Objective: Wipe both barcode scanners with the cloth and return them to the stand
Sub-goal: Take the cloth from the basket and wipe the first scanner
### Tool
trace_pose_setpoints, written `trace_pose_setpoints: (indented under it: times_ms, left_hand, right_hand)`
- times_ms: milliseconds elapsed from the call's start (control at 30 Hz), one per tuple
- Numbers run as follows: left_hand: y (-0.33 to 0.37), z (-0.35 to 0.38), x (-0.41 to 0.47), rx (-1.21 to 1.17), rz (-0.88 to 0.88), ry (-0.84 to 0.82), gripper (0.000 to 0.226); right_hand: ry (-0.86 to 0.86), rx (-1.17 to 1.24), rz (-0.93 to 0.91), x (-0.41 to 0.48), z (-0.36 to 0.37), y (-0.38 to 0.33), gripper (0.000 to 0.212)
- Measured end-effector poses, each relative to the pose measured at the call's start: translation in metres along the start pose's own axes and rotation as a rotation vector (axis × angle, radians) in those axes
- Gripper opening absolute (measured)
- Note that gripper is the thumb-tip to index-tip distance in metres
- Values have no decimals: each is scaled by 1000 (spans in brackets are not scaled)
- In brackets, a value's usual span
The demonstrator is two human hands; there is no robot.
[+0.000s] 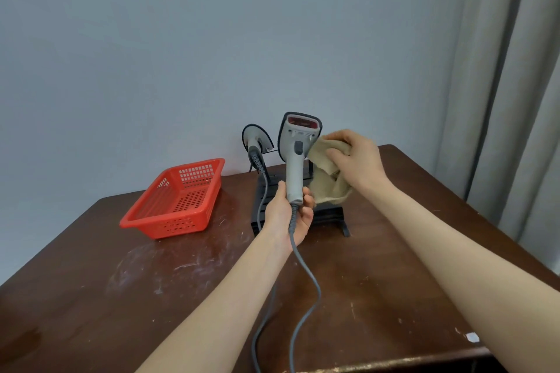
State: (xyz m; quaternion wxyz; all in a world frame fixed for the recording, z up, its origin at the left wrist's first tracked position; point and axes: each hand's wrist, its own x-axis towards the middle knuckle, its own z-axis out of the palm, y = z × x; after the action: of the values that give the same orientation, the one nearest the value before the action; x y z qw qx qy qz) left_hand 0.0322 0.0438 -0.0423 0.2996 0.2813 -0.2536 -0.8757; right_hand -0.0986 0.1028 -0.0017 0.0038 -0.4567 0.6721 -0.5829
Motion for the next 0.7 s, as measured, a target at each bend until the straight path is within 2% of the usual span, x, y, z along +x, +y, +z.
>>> trace_pose_setpoints:
  times_ms: [167, 300, 367, 433, 500, 567, 633, 700]
  left_hand:
    - [-7, 6, 0, 21, -14, -36, 45]
    - [-2, 9, 1, 53, 26, -20, 43]
    - [0, 9, 1, 63, 18, -34, 44]
    - [-1, 7, 0, 35, -32, -57, 43]
    - [-5, 6, 0, -19, -106, -115, 44]
    - [-7, 7, 0, -67, -151, -165, 45]
    - [-5, 8, 2, -85, -152, -196, 46]
    - [0, 8, 6, -89, -130, -203, 48]
  right_hand:
    - [-136, 70, -50, 0, 9, -15, 24]
    - [-392, 44, -115, -17, 10, -17, 20]
    - [-464, 35, -138, -21, 10, -13, 20]
    - [-419, 39, -115, -16, 9, -10, 18]
    - [-268, 42, -81, -5, 6, -7, 15]
    - [-201, 48, -76, 1, 4, -9, 14]
    - [-284, 25, -86, -1, 1, -13, 13]
    - [-454, -3, -89, -7, -3, -19, 14]
